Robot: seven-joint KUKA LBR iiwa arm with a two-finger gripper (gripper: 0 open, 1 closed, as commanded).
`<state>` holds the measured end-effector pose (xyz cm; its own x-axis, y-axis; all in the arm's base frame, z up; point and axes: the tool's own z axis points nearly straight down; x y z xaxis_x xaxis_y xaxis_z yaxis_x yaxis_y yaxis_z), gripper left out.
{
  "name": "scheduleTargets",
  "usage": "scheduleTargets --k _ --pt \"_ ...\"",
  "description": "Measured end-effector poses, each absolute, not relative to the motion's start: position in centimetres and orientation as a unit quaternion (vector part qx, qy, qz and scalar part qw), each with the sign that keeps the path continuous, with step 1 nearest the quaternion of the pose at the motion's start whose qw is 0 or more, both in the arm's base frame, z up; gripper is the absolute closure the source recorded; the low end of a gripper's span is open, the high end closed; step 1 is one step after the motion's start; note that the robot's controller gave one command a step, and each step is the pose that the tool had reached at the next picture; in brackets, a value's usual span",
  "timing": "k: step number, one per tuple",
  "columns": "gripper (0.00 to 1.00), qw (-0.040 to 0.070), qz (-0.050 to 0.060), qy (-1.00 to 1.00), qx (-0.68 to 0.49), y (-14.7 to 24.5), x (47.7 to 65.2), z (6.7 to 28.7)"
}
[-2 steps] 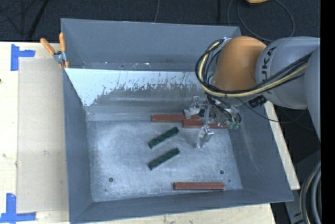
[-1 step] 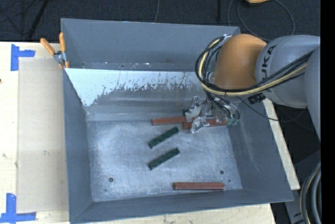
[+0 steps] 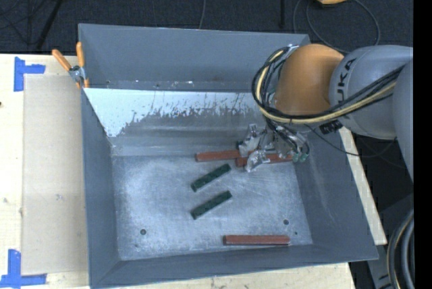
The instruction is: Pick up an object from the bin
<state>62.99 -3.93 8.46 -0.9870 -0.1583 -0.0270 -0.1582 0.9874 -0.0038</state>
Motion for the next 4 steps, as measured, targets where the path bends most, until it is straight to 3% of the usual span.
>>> scheduleTargets --k 1,3,4 --pt "1.0 0.002 0.0 0.996 -0.084 -2.3 62.2 22.8" --pt "1.0 0.002 0.0 0.999 -0.05 -1.5 62.1 22.1" --pt "0.0 0.0 0.0 0.999 -0.035 -2.3 61.1 15.2"
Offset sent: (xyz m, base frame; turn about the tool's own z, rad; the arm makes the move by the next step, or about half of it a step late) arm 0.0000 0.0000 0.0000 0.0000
